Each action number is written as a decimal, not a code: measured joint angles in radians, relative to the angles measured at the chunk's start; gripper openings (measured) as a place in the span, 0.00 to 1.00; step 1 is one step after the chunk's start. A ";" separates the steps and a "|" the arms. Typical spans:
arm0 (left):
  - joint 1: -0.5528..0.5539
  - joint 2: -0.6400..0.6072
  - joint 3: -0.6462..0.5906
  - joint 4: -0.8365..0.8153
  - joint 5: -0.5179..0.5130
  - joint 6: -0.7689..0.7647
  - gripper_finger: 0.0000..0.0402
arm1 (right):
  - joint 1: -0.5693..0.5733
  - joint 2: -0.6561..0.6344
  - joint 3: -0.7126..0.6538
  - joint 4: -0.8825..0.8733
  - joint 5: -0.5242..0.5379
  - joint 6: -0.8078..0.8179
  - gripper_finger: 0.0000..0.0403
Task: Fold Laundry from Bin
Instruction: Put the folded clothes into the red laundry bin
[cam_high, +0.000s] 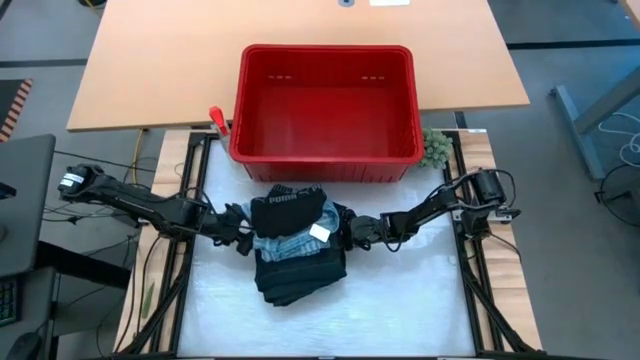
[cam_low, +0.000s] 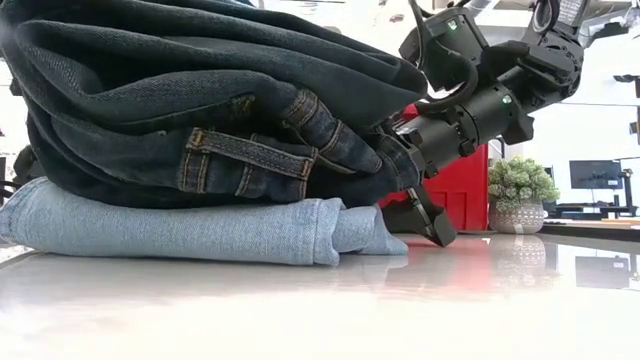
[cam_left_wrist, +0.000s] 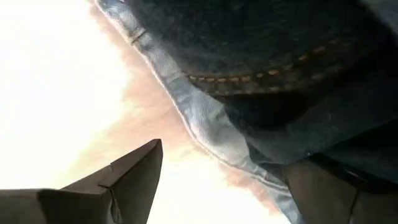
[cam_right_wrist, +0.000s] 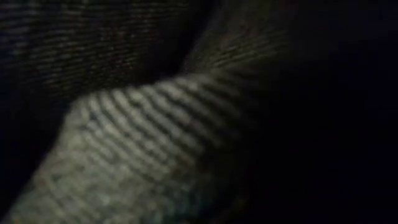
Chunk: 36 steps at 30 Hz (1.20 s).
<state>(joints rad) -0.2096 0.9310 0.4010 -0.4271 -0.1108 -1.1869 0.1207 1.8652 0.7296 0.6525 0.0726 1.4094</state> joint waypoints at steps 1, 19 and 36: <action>0.000 0.001 -0.016 0.034 0.001 -0.002 0.75 | 0.000 0.000 0.000 0.000 0.000 -0.001 0.88; -0.001 0.298 -0.204 0.718 -0.029 -0.081 0.75 | -0.008 0.000 0.002 -0.012 0.013 -0.034 0.88; 0.000 0.503 -0.145 0.947 -0.077 -0.001 0.68 | 0.034 0.113 0.104 -0.108 0.117 -0.035 0.73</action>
<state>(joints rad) -0.2095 1.4342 0.2560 0.5197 -0.1879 -1.1879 0.1548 1.9778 0.8339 0.5449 0.1898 1.3746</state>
